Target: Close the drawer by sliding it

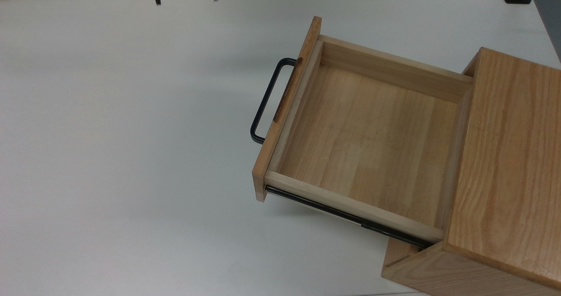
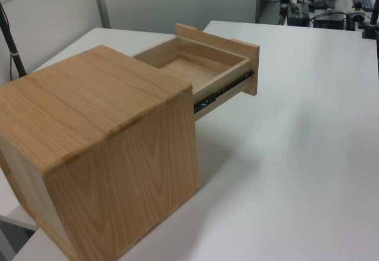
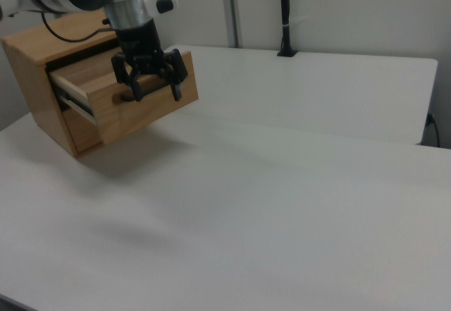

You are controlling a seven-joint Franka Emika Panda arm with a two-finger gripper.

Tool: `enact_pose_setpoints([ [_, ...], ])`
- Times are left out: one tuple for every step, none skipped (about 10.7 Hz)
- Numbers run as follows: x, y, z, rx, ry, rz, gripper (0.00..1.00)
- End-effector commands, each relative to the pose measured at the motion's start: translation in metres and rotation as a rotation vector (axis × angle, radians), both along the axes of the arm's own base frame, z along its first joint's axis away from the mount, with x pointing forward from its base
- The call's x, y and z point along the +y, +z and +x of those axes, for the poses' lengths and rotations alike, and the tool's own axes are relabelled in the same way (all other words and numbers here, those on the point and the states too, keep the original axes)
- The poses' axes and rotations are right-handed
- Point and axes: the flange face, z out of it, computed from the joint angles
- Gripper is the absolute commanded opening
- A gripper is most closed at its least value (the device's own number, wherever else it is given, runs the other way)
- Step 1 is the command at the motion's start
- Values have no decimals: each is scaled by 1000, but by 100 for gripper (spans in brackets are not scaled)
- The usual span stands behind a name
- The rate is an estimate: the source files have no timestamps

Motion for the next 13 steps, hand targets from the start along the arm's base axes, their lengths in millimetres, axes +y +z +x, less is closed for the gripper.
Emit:
enact_pose_setpoints([
  [0,-33,23,6,19,-15,98],
  [3,-40,33,-9,-30,-3,81],
  [10,-49,44,-43,-145,19,43],
  [15,-49,59,-116,-331,72,3],
  [17,-55,72,-163,-455,85,0],
  [32,-66,80,-169,-486,97,0],
  [44,-71,83,-173,-471,104,0],
  [54,-81,91,-191,-476,121,0],
  [75,-82,96,-229,-506,151,0],
  [81,-88,103,-262,-554,175,0],
  [92,-88,105,-277,-581,191,0],
  [96,-88,104,-276,-585,195,0],
  [99,-88,104,-275,-579,197,0],
])
